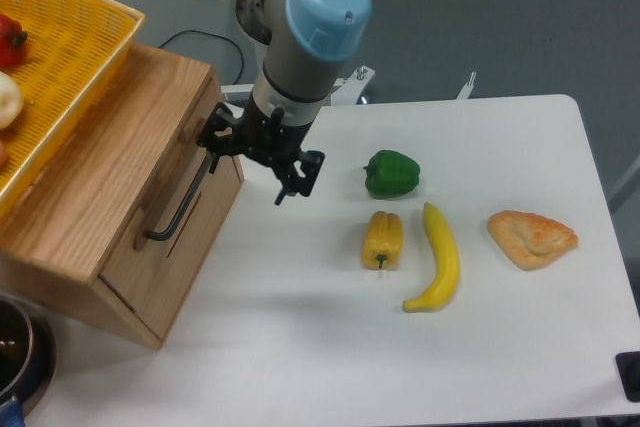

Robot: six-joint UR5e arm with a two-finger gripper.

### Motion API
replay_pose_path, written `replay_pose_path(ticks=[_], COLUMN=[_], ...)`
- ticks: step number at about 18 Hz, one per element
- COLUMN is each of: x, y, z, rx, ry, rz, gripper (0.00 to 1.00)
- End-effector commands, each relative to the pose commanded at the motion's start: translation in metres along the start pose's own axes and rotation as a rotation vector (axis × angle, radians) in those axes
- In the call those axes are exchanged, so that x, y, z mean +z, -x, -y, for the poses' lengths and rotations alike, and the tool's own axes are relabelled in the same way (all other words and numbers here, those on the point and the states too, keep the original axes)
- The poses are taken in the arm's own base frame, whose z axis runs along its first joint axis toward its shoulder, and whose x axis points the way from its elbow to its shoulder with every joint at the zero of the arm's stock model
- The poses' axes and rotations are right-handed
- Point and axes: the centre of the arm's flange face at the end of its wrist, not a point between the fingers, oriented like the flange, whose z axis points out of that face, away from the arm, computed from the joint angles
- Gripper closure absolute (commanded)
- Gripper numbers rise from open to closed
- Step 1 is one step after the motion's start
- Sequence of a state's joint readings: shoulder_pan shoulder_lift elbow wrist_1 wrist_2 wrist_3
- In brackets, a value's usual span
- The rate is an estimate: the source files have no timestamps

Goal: Slide the top drawer open
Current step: 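Lower the gripper onto the black drawer handle and close on it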

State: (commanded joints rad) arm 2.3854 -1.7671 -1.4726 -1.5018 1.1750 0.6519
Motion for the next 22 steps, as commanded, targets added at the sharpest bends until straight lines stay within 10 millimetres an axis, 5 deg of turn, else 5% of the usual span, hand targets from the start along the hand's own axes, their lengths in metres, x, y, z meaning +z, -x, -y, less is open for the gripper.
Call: replay_pose_path(ticks=[8,22], x=[0.022,0.030], y=[-0.024,-0.024], z=[-0.001,-0.004], rx=[0.007,-0.013], ry=[0.037,0.053], rz=[-0.023,-0.028], gripper=[0.00,0.00])
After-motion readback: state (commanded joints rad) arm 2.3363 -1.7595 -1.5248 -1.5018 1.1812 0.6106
